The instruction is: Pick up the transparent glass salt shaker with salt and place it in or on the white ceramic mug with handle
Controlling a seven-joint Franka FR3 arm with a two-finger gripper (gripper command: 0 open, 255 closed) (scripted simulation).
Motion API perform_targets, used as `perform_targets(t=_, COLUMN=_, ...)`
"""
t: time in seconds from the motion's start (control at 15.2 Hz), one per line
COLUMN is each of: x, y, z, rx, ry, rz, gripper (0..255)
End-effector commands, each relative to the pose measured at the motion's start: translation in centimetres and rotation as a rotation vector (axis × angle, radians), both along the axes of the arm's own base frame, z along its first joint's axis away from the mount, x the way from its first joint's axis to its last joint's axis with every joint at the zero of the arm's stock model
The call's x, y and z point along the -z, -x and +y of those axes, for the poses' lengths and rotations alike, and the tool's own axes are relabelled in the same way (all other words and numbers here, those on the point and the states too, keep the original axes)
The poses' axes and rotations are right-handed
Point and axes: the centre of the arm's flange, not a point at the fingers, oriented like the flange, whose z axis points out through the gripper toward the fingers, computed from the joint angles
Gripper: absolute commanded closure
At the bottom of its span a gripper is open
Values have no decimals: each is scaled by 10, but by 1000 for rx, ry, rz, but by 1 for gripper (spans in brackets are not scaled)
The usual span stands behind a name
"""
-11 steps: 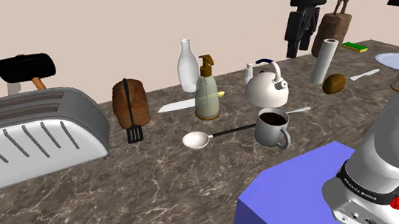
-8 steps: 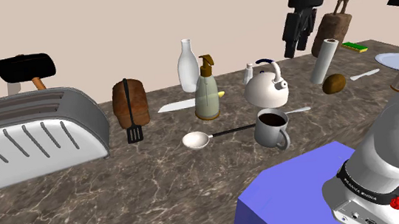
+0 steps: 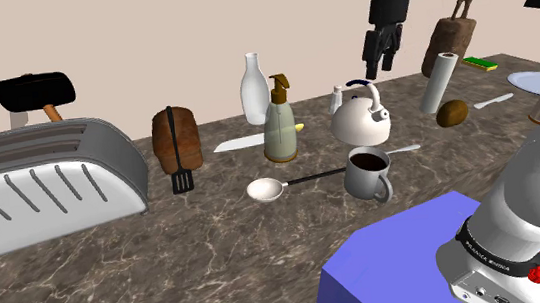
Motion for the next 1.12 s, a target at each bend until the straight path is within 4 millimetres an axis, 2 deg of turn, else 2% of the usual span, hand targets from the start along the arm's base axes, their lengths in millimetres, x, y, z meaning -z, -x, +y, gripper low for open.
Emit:
perform_targets(t=0.0, x=14, y=-21, z=-14, rx=-1, ry=2, rz=1, gripper=0)
perform_targets(t=1.06, x=100, y=-167, z=-140, rx=-5, ry=7, rz=13, gripper=0)
